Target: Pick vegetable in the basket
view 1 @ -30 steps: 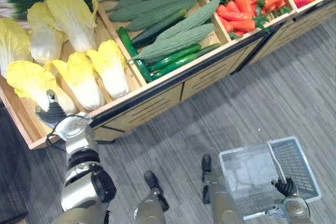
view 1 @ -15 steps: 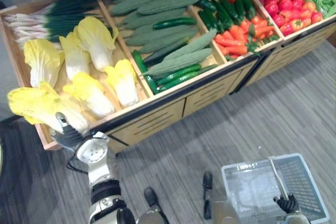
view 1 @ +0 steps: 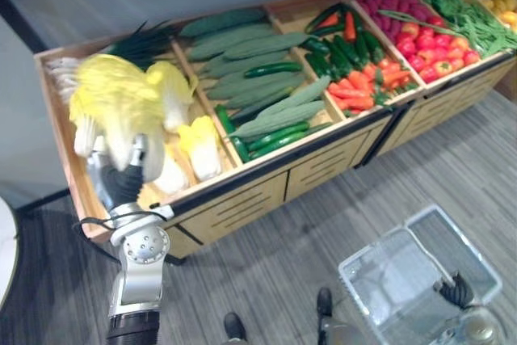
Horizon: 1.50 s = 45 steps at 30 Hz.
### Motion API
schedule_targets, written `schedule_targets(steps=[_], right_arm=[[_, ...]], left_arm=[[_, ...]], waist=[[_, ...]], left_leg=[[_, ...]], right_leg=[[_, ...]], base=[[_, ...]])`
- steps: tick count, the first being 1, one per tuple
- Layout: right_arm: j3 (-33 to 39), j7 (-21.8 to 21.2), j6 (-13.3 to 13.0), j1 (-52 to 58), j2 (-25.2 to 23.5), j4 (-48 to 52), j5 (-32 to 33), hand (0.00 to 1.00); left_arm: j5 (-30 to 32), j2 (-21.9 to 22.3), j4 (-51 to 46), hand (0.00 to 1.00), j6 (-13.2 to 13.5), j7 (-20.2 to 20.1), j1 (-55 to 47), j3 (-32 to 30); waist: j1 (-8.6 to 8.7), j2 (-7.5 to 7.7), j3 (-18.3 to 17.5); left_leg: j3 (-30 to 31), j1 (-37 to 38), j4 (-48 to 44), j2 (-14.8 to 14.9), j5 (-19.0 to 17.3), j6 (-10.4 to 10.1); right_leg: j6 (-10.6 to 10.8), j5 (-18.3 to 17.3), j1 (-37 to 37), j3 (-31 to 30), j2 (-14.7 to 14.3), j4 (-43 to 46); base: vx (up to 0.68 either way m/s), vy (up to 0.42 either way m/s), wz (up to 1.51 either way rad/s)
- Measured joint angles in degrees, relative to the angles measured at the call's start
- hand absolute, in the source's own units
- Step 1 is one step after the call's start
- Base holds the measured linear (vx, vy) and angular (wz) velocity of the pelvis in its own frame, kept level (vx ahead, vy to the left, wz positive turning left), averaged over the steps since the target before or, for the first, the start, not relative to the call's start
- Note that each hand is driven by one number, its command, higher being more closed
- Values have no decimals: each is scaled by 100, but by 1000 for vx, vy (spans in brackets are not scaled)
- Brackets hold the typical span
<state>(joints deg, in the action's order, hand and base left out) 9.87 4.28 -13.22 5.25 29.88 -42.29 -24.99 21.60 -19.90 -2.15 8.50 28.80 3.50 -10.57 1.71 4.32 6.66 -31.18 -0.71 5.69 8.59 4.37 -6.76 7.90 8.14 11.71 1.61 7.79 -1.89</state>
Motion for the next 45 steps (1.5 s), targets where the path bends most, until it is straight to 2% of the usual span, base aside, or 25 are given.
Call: schedule_targets(steps=[1,5,10,14,18,23,28,34,37,45], right_arm=[[-132,-16,-24,-138,281,12,-15,100],[-605,-163,-124,-607,912,41,-162,100],[-1304,-326,-152,-772,1340,304,-215,100],[-1546,-419,-149,-776,1426,709,-227,100],[-1773,-454,-225,-770,1506,1295,-229,100],[-2051,-476,-234,-777,1679,1492,-235,100],[-2100,-474,-216,-916,1699,1486,-198,100],[-2096,-455,-129,-1349,1871,1422,-154,100],[-2023,-440,-60,-1574,1870,1303,-106,100],[-1700,-335,141,-1925,1750,1295,33,100]], left_arm=[[5,-90,-1,100,137,-191,-12,231],[7,-465,5,100,459,-646,-106,932],[-20,-699,6,100,750,-1217,-104,1767],[-80,-811,5,100,809,-1534,-71,2224],[-150,-884,3,100,963,-1865,325,2935],[-582,-1024,-83,100,1087,-2200,676,3640],[-1549,-1369,-172,100,1266,-2728,867,4408],[-2349,-1884,-505,100,1303,-3234,1037,5213],[-2670,-2097,-727,100,1358,-3489,1143,5603],[-2816,-2195,-879,100,1363,-3675,1246,6186]], waist=[[26,-32,-65],[151,-92,-120],[151,-203,-216],[184,-278,-272],[282,-293,-283],[276,-334,-310],[301,-422,-364],[315,-551,-427],[296,-594,-435],[339,-749,-435]], left_leg=[[-63,26,3,-11,-20,-5],[-362,262,-11,-15,-74,-19],[-957,623,-5,30,-227,-89],[-1330,819,-20,70,-317,-182],[-1619,948,-22,131,-411,-295],[-1787,985,-152,175,-514,-307],[-1952,927,-629,322,-848,-357],[-2076,793,-1125,506,-1171,-402],[-2144,751,-1225,526,-1221,-410],[-2135,645,-1519,655,-1387,-408]], right_leg=[[8,5,12,-70,-5,-9],[0,26,-13,-384,-77,-1],[0,49,-19,-925,-225,7],[1,50,-14,-1186,-333,8],[1,47,-3,-1349,-451,-3],[0,48,-18,-1411,-469,0],[0,48,-13,-1498,-483,1],[1,46,52,-1641,-514,1],[1,47,108,-1691,-511,11],[2,46,129,-1679,-514,24]], base=[[11,1,-33],[42,-8,-40],[55,-33,-57],[25,-31,-52],[-9,-37,-29],[-14,-4,-10],[-9,5,-17],[-40,-13,-12],[-41,-20,-9],[-38,-36,0]])
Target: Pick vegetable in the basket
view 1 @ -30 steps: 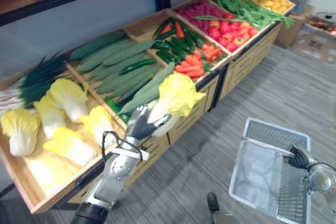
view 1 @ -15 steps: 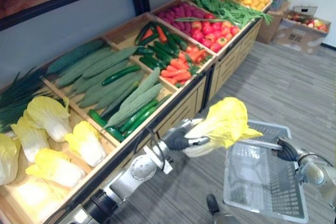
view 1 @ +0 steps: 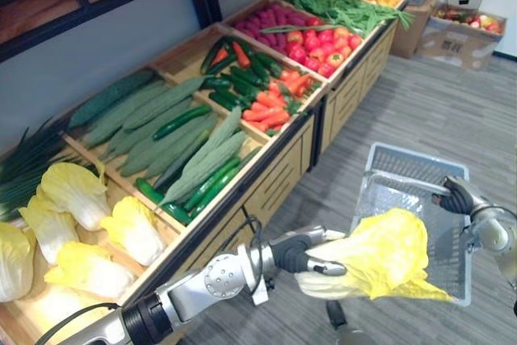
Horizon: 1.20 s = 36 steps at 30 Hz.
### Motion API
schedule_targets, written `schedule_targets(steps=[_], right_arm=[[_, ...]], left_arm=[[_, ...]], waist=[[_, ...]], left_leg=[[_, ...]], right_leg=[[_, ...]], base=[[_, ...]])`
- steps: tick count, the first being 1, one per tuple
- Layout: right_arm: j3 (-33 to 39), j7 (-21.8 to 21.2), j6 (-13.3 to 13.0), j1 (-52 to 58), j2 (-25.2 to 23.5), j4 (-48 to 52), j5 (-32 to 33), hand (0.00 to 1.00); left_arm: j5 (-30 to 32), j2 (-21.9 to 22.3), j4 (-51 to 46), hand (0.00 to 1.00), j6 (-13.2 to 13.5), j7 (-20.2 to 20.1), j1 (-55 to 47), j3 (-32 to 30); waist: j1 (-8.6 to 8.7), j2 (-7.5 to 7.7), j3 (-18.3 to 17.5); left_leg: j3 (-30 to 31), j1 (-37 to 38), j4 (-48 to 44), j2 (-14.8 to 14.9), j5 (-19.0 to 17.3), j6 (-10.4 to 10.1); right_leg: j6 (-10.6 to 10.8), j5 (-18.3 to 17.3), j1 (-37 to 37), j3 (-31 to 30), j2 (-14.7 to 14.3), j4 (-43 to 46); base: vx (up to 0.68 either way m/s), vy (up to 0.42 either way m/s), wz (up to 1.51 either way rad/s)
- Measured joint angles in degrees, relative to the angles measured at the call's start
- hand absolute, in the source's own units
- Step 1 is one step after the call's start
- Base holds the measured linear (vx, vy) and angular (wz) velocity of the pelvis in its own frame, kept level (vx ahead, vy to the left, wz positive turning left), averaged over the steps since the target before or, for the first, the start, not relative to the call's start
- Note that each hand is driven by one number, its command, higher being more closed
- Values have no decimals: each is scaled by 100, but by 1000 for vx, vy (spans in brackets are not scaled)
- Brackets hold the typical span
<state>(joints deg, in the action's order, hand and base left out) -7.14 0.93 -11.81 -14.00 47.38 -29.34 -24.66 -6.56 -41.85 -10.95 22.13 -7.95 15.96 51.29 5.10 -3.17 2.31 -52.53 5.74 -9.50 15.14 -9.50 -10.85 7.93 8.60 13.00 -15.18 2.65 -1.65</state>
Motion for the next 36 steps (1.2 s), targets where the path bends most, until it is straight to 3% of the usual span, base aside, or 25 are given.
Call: schedule_targets(steps=[6,15,21,29,36], right_arm=[[-239,-16,16,-326,-173,326,-1,100],[-1064,-285,44,-632,-173,1153,-1,100],[-1681,-566,33,-872,-174,1663,2,100],[-1881,-767,37,-1080,-358,1856,8,100],[-2063,-875,60,-1274,-482,1994,-5,100]], left_arm=[[6,10,0,100,0,-18,20,292],[172,345,-1,100,-27,-11,67,418],[549,713,-1,100,-61,-1,81,415],[828,1053,75,100,-167,-1,182,402],[1474,1467,699,100,-272,-30,183,356]], waist=[[115,-42,6],[137,-70,5],[225,-79,7],[236,-81,6],[240,-81,6]], left_leg=[[-70,-59,-275,145,-117,-14],[-381,66,-523,271,-237,-82],[-573,147,-680,413,-295,-84],[-656,194,-678,422,-297,-87],[-665,242,-680,420,-297,-88]], right_leg=[[-1,-1,84,-75,-83,90],[-2,1,154,-411,-278,253],[-28,23,171,-561,-429,281],[-47,40,171,-627,-469,282],[-48,41,130,-645,-474,286]], base=[[-36,-51,-8],[-41,-30,-20],[-15,-21,-16],[-13,-8,-5],[-16,-5,-1]])
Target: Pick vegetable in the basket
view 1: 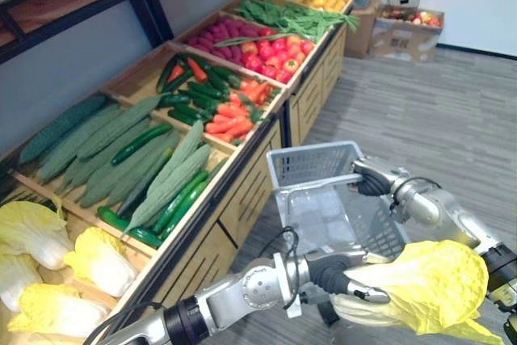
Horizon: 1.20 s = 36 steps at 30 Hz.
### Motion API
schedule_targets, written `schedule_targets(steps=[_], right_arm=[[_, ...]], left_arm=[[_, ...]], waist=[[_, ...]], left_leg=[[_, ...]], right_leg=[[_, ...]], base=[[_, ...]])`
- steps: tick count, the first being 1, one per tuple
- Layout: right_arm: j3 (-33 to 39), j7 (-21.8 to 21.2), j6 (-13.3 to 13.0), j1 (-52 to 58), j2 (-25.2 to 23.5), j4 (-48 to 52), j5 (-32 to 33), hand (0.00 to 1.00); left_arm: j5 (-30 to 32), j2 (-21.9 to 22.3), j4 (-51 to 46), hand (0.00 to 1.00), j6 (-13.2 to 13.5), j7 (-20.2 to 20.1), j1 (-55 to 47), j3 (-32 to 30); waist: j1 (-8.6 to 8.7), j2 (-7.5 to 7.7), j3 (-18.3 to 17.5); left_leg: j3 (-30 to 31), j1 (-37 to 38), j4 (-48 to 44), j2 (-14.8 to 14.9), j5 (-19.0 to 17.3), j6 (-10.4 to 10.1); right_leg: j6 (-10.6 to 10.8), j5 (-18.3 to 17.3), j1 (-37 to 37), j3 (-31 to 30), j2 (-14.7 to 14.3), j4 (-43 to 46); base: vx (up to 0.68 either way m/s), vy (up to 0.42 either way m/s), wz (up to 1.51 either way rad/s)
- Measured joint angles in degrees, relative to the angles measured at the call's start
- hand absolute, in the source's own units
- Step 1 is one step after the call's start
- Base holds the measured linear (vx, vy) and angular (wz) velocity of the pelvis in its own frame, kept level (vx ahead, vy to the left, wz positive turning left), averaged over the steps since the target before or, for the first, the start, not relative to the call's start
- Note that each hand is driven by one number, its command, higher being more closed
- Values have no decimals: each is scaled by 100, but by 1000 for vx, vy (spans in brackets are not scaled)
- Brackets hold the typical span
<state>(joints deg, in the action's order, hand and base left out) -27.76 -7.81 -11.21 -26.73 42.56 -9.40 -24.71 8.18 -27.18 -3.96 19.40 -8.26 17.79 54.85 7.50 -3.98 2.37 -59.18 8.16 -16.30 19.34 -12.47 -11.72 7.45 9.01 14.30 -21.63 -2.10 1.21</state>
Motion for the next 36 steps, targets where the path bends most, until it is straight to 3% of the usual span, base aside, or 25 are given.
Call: schedule_targets(steps=[11,25,26,36], right_arm=[[-78,-69,71,-466,-310,-5,-31,100],[-176,-155,95,-602,-491,-53,-232,100],[-183,-160,95,-602,-491,-53,-242,100],[-12,-334,110,-571,-537,-52,-259,100]], left_arm=[[1266,514,1518,100,-134,-47,-9,-742],[2393,1114,2842,100,-574,529,-12,-1890],[2465,1193,2925,0,-602,565,-9,-1962],[2684,1582,3011,0,-841,592,-10,-2302]], waist=[[37,3,2],[32,41,29],[32,50,35],[25,103,154]], left_leg=[[-325,125,-169,132,-78,-69],[-459,162,-76,85,-78,-70],[-459,165,-73,83,-78,-70],[-449,173,-56,70,-76,-69]], right_leg=[[-14,27,93,-251,-184,-22],[-13,25,142,-330,-212,-9],[-13,24,141,-332,-211,-9],[-15,23,142,-336,-208,-2]], base=[[-26,-12,-16],[-33,-8,-3],[-43,-7,-1],[-48,-12,0]])
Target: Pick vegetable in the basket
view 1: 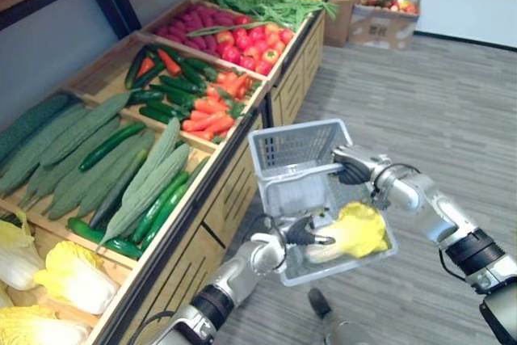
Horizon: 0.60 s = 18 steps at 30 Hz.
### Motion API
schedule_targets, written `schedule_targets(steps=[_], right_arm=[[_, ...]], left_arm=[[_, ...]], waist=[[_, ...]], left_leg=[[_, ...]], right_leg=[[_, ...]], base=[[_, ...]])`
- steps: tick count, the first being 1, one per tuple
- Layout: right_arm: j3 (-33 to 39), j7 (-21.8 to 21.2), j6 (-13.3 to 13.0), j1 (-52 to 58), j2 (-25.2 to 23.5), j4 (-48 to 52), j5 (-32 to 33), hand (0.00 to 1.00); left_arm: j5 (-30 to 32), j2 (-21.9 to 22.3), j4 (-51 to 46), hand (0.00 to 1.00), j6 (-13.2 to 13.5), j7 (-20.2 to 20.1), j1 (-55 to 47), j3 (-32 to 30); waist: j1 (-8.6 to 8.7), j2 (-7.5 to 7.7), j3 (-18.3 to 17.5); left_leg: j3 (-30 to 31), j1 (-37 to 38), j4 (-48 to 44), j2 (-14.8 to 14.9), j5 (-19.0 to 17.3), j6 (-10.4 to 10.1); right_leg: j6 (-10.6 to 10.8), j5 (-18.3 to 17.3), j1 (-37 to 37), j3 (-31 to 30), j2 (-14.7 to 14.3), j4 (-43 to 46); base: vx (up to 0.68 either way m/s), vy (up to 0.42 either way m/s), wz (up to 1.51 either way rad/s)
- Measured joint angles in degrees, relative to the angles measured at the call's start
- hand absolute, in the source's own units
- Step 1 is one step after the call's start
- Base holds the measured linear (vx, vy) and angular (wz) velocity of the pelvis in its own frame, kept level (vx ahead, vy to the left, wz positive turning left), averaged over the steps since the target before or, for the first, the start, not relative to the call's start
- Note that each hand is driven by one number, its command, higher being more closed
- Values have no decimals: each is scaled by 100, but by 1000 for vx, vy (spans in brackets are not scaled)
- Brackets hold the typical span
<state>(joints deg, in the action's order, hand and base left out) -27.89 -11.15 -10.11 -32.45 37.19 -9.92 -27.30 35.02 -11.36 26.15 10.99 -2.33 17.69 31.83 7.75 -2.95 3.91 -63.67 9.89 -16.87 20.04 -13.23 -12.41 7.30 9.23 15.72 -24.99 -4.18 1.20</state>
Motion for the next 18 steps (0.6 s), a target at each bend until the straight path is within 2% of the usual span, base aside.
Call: schedule_targets(steps=[11,18], right_arm=[[310,-29,33,337,-31,35,-17,100],[792,-32,64,678,-191,157,-16,100]], left_arm=[[-12,187,-103,0,-28,25,3,-62],[-57,217,-823,0,-25,26,2,117]], waist=[[-22,3,12],[-55,69,62]], left_leg=[[4,17,66,-47,16,-5],[28,17,56,-59,18,0]], right_leg=[[2,1,-5,1,11,3],[2,0,-38,34,29,71]], base=[[-47,-7,0],[-12,-3,3]])
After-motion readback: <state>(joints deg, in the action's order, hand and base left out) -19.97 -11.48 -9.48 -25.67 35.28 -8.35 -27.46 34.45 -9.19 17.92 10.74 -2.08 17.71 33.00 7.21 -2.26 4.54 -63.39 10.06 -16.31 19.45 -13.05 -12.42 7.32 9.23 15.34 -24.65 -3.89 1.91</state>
